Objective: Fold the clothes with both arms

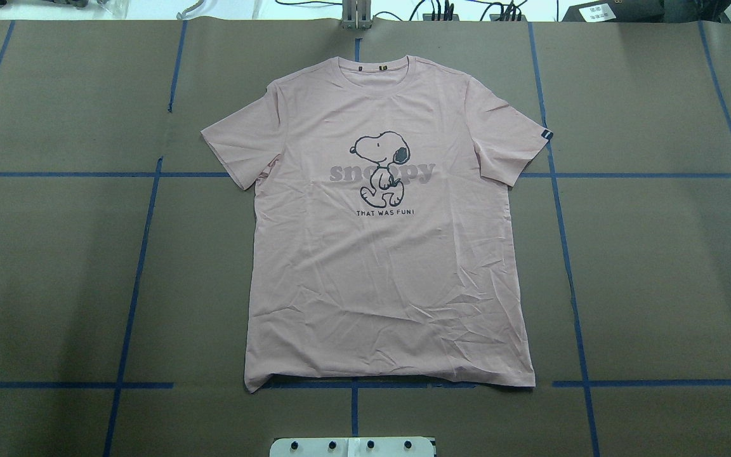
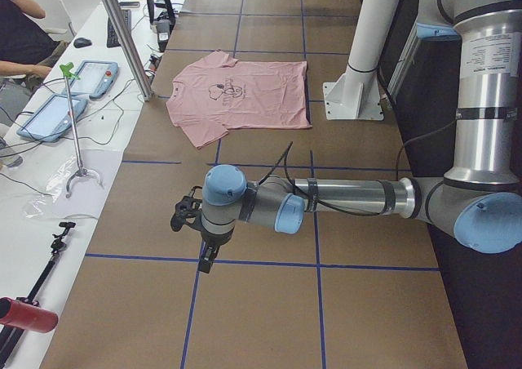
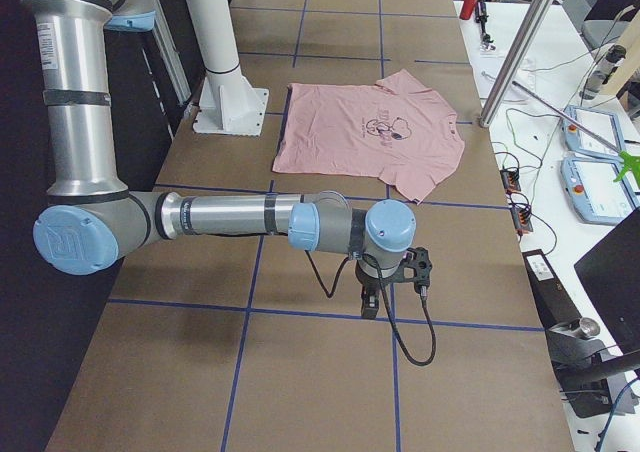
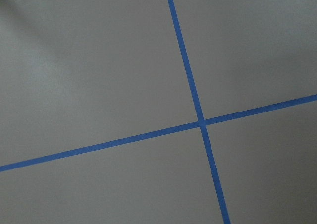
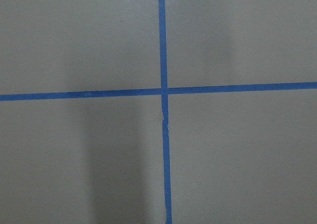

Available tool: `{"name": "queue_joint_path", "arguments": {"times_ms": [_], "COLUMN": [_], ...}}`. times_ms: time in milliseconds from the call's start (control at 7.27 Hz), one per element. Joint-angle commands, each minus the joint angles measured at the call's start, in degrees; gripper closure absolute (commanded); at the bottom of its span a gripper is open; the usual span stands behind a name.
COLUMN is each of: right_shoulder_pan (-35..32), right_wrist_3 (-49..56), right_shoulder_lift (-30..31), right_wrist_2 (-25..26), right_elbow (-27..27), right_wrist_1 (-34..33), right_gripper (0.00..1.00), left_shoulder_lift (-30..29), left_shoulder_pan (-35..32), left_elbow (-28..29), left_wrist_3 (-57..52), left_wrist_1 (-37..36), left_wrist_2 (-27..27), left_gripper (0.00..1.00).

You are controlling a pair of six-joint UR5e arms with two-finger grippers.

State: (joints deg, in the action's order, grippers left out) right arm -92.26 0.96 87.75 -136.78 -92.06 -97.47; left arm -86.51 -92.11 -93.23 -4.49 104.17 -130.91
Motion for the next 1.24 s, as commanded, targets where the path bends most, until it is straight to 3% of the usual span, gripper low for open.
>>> {"name": "queue_joint_path", "arguments": {"times_ms": [0, 275, 550, 1101], "right_shoulder_pan": [-0.03, 0.06, 1.54, 14.87], "right_wrist_3": [-0.17, -0.26, -0.61, -11.28], "right_shoulder_lift": [0.23, -0.82, -4.33, -11.7], "right_wrist_2": [-0.06, -0.41, -0.33, -0.24], "right_elbow": [-0.39, -0.58, -1.27, 1.34], "right_wrist_1": [-0.35, 0.08, 2.44, 12.36], "right_gripper": [0.0, 0.0, 0.0, 0.0], "left_shoulder_lift": [0.55, -0.32, -6.53, -9.45], "left_shoulder_pan": [0.0, 0.26, 0.52, 2.54], "left_elbow": [-0.11, -0.64, -0.47, 0.14], "left_wrist_3": [0.0, 0.0, -0.26, 5.18], "left_wrist_1": [-0.02, 0.33, 1.03, 11.05], "left_wrist_2": [-0.04, 0.13, -0.22, -5.67], "left_gripper": [0.0, 0.0, 0.0, 0.0]}}
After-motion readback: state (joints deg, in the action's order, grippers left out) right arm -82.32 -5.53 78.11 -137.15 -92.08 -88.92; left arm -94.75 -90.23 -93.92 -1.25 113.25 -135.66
